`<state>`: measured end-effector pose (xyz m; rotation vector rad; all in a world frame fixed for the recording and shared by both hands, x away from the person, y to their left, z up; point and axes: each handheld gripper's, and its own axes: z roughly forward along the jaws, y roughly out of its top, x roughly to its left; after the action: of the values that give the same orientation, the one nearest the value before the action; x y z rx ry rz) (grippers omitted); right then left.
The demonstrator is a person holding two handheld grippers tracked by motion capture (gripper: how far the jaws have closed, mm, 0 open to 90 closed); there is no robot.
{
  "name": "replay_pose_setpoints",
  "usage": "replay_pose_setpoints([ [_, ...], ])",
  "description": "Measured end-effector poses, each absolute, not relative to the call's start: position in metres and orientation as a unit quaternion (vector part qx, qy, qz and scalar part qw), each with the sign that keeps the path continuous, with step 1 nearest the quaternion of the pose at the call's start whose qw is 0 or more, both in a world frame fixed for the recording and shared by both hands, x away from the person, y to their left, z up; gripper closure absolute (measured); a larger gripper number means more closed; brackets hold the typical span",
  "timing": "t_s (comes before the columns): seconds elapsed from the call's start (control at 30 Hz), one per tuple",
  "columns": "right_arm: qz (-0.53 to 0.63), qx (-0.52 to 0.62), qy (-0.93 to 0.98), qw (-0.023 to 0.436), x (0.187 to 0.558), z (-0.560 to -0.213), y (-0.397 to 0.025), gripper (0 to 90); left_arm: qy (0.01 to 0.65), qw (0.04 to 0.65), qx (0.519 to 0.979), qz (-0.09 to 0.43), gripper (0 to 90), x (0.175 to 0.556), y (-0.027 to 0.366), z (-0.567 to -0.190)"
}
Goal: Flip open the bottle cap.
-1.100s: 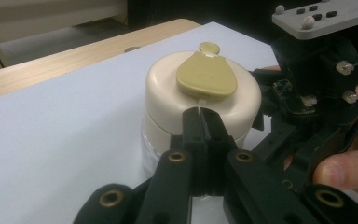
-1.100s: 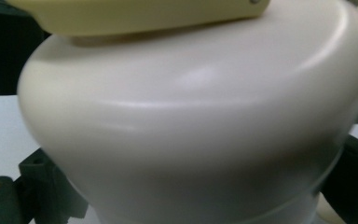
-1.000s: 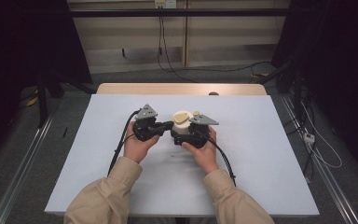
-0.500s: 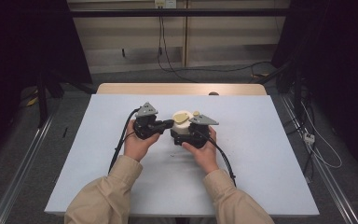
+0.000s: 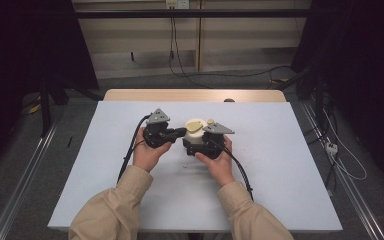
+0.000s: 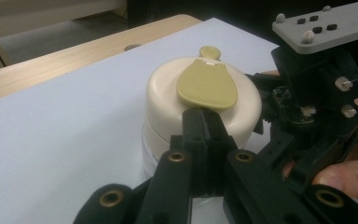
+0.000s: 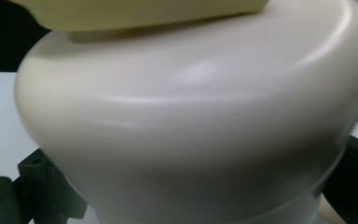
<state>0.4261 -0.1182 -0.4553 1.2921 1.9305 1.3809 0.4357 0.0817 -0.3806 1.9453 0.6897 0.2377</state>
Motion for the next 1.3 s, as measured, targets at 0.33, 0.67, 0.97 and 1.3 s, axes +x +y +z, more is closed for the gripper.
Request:
replay_pose_setpoints([
  [0.33,0.499,0.465,0.698,0.219,0.426,-0.456,-0.118,3.1,0.284,0.504,0.81,0.097,90.0,0.437,0.079,-0.375],
  [0.67,0.499,0.465,0.698,0.219,0.426,-0.456,-0.118,3.0,0.284,0.502,0.811,0.096,90.0,0.439,0.08,-0.375],
  [0.97,0.499,0.465,0.698,0.219,0.426,-0.456,-0.118,2.9,0.285,0.506,0.809,0.093,90.0,0.44,0.078,-0.372],
  [1.3,0.497,0.464,0.699,0.221,0.426,-0.457,-0.117,2.8,0.284,0.504,0.81,0.095,90.0,0.441,0.077,-0.368],
])
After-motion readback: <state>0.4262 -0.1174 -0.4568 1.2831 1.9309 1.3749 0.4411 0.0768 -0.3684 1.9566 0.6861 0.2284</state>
